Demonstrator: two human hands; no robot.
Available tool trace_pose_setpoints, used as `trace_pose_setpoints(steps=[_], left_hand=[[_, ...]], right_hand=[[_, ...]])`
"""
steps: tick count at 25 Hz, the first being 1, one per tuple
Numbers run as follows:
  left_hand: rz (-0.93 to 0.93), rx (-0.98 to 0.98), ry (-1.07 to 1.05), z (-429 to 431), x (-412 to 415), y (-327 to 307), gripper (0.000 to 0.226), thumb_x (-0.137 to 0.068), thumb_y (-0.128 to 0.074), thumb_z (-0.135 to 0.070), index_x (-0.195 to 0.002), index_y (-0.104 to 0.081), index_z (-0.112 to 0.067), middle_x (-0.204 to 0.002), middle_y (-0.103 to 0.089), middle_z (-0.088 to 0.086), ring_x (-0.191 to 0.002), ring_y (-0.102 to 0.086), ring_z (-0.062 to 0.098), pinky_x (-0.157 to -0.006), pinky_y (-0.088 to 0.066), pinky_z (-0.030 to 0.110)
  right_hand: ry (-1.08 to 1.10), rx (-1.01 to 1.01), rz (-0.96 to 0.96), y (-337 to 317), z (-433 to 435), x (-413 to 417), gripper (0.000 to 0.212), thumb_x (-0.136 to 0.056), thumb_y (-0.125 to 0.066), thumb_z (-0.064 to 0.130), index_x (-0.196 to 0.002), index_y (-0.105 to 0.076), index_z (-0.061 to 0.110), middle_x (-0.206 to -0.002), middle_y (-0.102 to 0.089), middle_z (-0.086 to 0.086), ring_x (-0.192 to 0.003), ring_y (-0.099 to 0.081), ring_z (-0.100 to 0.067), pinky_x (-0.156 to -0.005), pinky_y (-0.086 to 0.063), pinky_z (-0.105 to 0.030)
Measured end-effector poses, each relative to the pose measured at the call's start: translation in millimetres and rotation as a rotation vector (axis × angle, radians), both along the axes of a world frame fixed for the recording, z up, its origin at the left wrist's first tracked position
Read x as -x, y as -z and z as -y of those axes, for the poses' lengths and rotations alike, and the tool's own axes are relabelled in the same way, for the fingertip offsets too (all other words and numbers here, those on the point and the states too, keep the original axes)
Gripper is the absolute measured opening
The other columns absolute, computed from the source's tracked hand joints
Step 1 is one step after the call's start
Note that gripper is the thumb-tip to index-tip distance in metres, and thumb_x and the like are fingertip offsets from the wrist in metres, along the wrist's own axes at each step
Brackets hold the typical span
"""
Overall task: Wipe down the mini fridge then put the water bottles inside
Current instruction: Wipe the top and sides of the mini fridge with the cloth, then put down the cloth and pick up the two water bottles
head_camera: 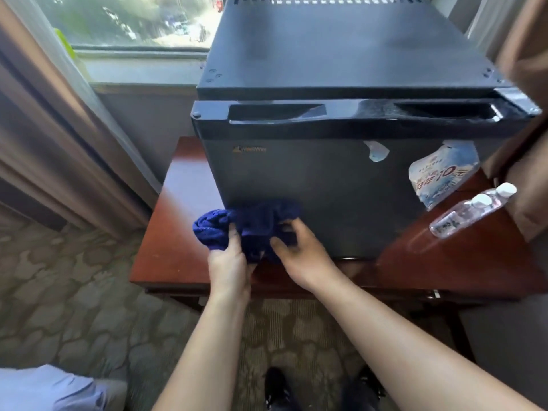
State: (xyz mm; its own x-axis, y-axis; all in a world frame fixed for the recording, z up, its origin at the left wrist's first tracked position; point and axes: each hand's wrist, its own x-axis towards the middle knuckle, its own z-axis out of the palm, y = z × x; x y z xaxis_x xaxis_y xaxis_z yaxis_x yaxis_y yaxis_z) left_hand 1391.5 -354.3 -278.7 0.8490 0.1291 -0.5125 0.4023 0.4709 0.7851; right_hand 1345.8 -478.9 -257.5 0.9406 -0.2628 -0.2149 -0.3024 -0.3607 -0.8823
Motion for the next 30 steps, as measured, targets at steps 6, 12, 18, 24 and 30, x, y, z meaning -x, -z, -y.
trace_pose_setpoints(steps=[6, 12, 18, 24, 30], left_hand=[[-0.109, -0.016, 0.104, 81, 31, 8, 0.015, -0.107, -0.055, -0.031, -0.096, -0.063, -0.023, -0.096, -0.075, 0.001, -0.077, -0.076, 0.015, -0.055, -0.062, 0.030], [-0.172, 0.013, 0.353, 190, 61, 6, 0.007, -0.106, -0.058, -0.027, -0.102, -0.061, -0.022, -0.094, -0.074, 0.000, -0.076, -0.074, 0.013, -0.056, -0.065, 0.035], [-0.329, -0.136, 0.425, 299, 85, 63, 0.010, -0.106, -0.057, -0.020, -0.113, -0.057, -0.013, -0.123, -0.070, 0.018, -0.114, -0.070, 0.038, -0.091, -0.059, 0.055], [-0.373, -0.204, 0.272, 364, 92, 140, 0.038, -0.104, -0.061, -0.027, -0.134, -0.061, -0.002, -0.125, -0.071, 0.021, -0.097, -0.072, 0.033, -0.067, -0.065, 0.040], [-0.414, -0.285, 0.223, 409, 105, 154, 0.046, -0.104, -0.058, -0.041, -0.129, -0.059, -0.002, -0.106, -0.074, 0.019, -0.076, -0.071, 0.030, -0.055, -0.056, 0.030]], right_hand=[[0.109, -0.106, -0.058, 14, 72, 42, 0.039, -0.098, -0.064, 0.021, -0.121, -0.054, 0.052, -0.111, -0.068, 0.040, -0.086, -0.069, 0.012, -0.068, -0.049, -0.011], [0.342, -0.228, -0.085, 26, 177, 85, 0.038, -0.096, -0.062, 0.010, -0.123, -0.060, 0.037, -0.107, -0.078, 0.018, -0.085, -0.073, 0.000, -0.067, -0.056, -0.021], [0.372, -0.371, -0.277, 64, 264, 109, 0.054, -0.096, -0.059, 0.010, -0.142, -0.054, 0.039, -0.120, -0.076, -0.003, -0.108, -0.073, -0.024, -0.095, -0.059, -0.050], [0.262, -0.396, -0.413, 108, 307, 144, 0.070, -0.097, -0.067, 0.020, -0.152, -0.038, 0.051, -0.097, -0.057, 0.036, -0.115, -0.068, -0.034, -0.059, -0.056, -0.029], [0.252, -0.392, -0.357, 109, 384, 196, 0.064, -0.095, -0.070, 0.019, -0.141, -0.046, 0.057, -0.142, -0.057, 0.013, -0.115, -0.065, -0.006, -0.103, -0.056, -0.046]])
